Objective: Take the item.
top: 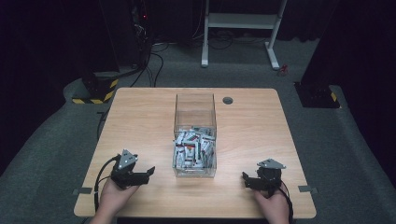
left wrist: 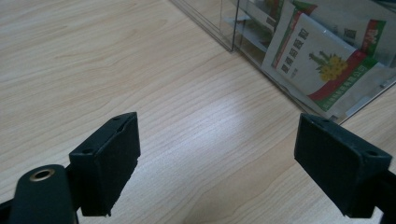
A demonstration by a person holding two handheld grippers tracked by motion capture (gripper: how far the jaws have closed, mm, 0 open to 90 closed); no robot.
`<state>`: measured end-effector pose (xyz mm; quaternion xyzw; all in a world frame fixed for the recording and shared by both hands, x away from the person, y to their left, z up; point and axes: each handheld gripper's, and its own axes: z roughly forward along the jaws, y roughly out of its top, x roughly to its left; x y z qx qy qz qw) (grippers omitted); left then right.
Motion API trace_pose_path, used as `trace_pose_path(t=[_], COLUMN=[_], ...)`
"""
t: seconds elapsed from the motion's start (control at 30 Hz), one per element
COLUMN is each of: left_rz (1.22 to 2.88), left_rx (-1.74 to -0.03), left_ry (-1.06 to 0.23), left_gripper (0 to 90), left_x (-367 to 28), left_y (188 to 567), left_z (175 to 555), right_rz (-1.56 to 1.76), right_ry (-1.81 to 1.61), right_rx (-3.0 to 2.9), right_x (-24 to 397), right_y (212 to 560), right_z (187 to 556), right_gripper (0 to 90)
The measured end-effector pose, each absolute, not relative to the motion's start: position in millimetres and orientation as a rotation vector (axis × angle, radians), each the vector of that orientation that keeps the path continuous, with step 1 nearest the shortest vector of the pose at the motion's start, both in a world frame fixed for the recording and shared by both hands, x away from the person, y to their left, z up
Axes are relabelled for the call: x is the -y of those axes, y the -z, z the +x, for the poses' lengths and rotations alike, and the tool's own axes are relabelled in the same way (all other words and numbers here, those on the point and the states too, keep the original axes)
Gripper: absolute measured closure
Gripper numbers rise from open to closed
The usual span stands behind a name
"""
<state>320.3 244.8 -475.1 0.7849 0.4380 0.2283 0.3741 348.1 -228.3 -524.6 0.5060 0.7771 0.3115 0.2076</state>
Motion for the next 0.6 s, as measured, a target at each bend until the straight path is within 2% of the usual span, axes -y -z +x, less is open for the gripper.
trace_pose_path(t=[0.6], left_rz=[1.98], left_rx=[-1.079], left_ry=[-0.563], left_gripper=[15.1], left_x=[-227.1], left_y=[459.0], left_z=[323.2], right_rz=[1.407], right_ry=[-0.868], right_rx=[-2.164], right_x=[228.4], right_y=[524.6], right_z=[348.2], right_gripper=[8.2])
